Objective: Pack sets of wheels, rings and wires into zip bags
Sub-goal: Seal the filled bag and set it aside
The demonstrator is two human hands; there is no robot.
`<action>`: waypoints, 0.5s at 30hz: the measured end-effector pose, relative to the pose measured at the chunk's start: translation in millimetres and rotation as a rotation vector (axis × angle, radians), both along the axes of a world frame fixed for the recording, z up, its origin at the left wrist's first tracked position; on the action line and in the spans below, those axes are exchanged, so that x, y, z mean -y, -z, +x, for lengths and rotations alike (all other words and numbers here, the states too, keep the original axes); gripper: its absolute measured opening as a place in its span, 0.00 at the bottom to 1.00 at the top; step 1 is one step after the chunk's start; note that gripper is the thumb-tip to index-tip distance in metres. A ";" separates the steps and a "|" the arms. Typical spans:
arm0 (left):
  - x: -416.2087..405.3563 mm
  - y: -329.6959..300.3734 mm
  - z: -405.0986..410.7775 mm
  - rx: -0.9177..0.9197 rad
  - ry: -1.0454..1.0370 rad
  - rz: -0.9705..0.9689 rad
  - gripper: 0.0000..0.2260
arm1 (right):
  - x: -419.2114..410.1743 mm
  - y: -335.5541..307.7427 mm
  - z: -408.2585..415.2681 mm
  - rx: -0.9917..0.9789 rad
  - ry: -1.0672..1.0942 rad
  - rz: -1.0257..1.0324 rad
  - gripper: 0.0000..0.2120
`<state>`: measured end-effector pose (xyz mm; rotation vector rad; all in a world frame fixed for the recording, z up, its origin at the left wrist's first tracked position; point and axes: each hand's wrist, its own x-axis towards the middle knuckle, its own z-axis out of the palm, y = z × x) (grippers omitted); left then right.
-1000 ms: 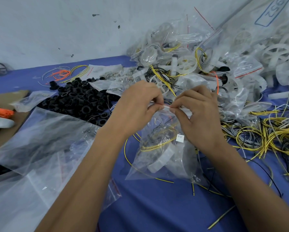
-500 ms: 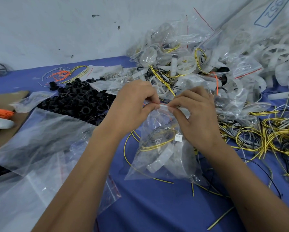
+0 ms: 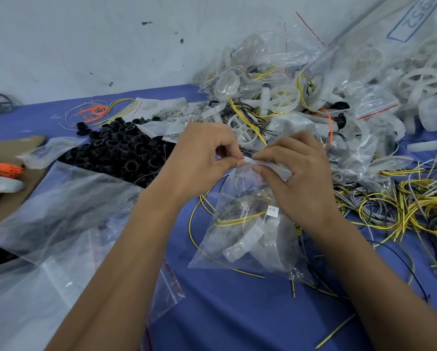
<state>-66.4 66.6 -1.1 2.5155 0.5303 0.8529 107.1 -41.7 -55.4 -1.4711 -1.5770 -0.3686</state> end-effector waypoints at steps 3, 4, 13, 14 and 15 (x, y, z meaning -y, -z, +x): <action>2.0 -0.3 2.5 -0.029 0.027 0.016 0.06 | 0.2 -1.3 -1.2 0.020 -0.023 0.034 0.04; 2.2 0.1 2.9 -0.027 0.029 0.010 0.05 | 0.5 -1.9 -1.3 0.017 -0.027 0.032 0.05; 6.3 -1.0 4.7 0.024 0.053 -0.020 0.04 | 3.6 -6.9 -1.6 -0.004 -0.046 0.022 0.03; 4.9 -1.3 3.6 0.031 0.039 -0.013 0.04 | 4.2 -6.8 -1.1 -0.002 -0.034 0.024 0.03; 2.9 -1.5 2.0 0.044 0.025 -0.016 0.04 | 4.6 -6.7 -0.3 -0.003 -0.018 0.027 0.03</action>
